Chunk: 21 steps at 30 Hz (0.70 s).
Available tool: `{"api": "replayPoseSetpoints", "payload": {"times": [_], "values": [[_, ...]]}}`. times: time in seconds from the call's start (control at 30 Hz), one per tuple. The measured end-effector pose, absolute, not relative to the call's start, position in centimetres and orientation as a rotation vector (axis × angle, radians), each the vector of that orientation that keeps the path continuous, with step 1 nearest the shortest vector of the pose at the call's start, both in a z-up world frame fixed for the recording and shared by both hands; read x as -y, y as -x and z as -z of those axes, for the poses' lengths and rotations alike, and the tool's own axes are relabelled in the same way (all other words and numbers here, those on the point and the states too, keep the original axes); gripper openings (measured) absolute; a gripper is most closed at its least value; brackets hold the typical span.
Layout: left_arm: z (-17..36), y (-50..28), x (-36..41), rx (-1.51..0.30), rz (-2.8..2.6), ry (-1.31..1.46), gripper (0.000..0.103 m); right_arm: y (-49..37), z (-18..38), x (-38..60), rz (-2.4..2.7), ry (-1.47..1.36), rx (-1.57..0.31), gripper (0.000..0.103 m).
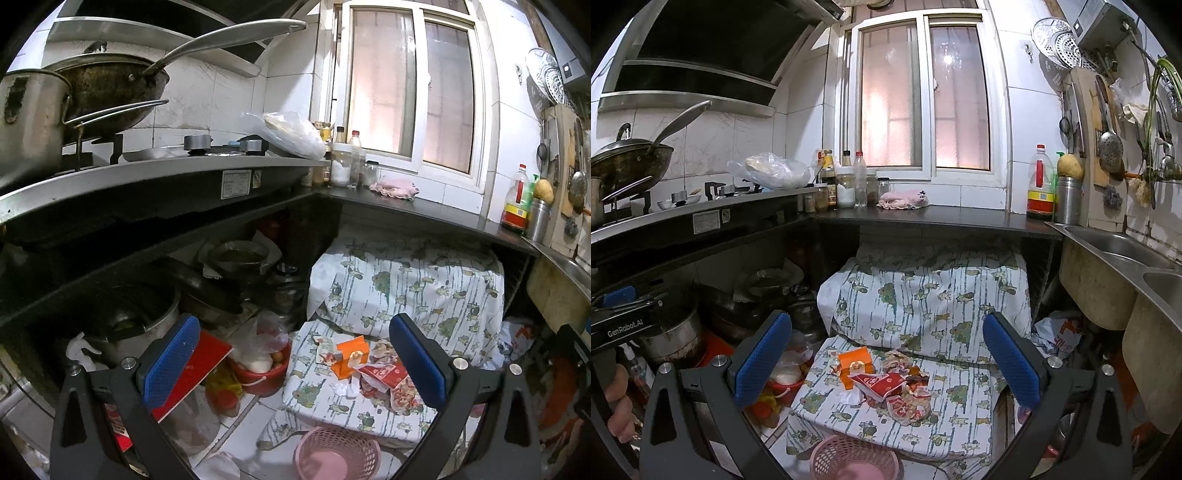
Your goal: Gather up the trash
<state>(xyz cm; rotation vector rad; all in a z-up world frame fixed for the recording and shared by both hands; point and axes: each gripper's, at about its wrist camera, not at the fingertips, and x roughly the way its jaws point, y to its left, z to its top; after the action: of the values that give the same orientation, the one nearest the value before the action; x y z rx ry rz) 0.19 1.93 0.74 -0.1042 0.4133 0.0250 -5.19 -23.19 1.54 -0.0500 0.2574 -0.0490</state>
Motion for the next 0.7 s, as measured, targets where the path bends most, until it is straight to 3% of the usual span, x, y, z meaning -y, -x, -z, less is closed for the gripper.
{"api": "replayPoseSetpoints", "payload": {"times": [0.7], "values": [[-0.54,0.06,-1.98,-0.407,-0.032,0.102,0.103,5.61,-1.82,23.35,0.054,0.047,-0.248,0.103]]}}
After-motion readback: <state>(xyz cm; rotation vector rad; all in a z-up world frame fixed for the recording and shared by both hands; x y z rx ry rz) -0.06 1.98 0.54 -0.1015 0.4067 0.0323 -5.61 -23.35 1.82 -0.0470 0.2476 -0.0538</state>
